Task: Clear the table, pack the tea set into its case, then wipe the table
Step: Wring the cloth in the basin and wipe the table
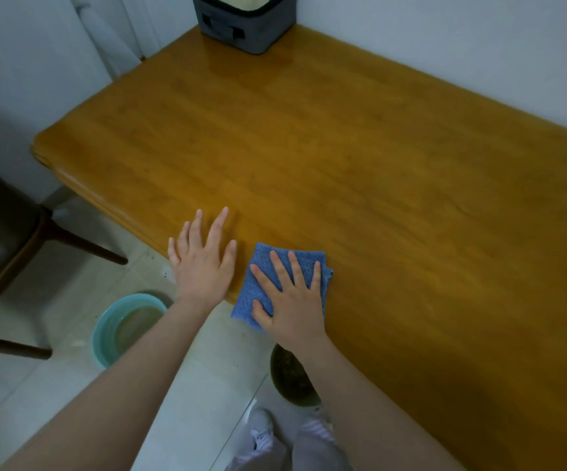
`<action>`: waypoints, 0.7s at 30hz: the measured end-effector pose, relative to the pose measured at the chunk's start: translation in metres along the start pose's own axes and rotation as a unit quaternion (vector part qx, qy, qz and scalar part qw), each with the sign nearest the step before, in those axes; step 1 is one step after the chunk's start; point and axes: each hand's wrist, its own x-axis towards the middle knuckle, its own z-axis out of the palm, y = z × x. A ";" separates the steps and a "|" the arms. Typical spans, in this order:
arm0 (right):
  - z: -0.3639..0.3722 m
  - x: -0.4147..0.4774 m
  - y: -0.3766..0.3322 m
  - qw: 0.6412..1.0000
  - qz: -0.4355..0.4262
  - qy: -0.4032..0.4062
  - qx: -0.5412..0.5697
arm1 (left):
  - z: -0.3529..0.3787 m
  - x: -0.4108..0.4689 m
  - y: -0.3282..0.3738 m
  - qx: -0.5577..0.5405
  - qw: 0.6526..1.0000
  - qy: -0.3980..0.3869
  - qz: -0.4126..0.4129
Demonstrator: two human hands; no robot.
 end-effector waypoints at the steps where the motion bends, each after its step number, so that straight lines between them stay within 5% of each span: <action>1: -0.002 -0.002 0.003 1.000 0.003 -0.003 0.000 | 0.001 0.000 0.002 0.001 1.000 -0.004 0.001; 21: -0.035 0.093 0.152 0.997 0.082 -0.009 0.004 | 0.048 0.054 0.097 -0.012 1.000 -0.008 0.004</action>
